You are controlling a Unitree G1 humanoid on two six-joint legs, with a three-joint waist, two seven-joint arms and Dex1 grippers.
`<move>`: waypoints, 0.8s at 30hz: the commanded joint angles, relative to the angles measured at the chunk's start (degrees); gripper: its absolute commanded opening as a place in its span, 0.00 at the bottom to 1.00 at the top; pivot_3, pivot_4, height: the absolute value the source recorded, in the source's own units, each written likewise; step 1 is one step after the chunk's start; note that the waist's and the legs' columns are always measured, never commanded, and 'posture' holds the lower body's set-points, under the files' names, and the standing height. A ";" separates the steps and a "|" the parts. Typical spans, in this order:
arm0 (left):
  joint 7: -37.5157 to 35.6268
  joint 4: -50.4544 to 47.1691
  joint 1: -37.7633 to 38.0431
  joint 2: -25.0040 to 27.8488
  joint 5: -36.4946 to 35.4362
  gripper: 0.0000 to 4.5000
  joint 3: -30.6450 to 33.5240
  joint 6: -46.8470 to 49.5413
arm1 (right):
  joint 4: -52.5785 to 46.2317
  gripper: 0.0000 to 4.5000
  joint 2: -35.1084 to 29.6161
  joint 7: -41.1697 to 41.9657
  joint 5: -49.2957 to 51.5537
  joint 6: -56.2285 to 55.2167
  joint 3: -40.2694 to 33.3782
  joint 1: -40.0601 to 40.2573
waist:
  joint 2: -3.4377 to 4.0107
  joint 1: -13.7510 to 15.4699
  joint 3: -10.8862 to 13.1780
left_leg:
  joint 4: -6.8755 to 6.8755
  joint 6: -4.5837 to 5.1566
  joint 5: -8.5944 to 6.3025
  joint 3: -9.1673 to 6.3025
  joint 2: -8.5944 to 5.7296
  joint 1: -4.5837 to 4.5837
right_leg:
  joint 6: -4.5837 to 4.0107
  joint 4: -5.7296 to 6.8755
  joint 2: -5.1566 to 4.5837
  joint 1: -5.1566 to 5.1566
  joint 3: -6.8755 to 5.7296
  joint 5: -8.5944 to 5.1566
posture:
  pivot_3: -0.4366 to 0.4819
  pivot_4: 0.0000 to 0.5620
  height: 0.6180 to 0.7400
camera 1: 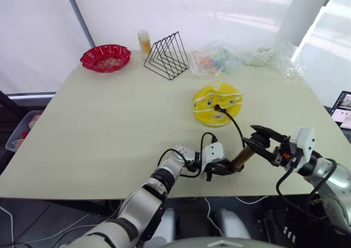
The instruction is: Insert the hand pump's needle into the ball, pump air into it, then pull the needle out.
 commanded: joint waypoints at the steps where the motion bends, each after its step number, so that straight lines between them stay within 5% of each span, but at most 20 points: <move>1: -2.01 2.75 1.48 0.39 1.62 0.22 -1.00 1.20 | 2.15 0.39 -1.71 1.76 -0.50 3.30 -0.18 1.68 | 0.06 0.03 0.04 | 0.00 0.00 0.00 -0.04 0.00 -0.02 | -0.01 0.00 -0.02 0.01 -0.05 -0.01 | 0.48 0.27 0.97; 15: -2.94 3.72 0.75 0.50 1.51 0.22 -0.24 0.27 | -11.50 0.39 -20.03 -2.38 31.87 25.74 -26.59 -13.14 | 1.41 0.29 0.97 | 0.03 0.01 0.01 -0.52 -0.28 -1.11 | 0.15 -0.11 -0.24 -0.65 -0.49 0.11 | 0.48 0.27 0.97; 24: -1.26 4.46 0.57 0.80 2.56 0.22 -0.80 -0.79 | -11.72 0.39 -25.52 -5.68 38.83 32.87 -31.51 -20.95 | 1.49 0.21 1.16 | 0.04 0.01 0.01 -0.54 -0.33 -1.15 | 0.17 -0.19 -0.38 -0.63 -0.55 0.12 | 0.48 0.27 0.97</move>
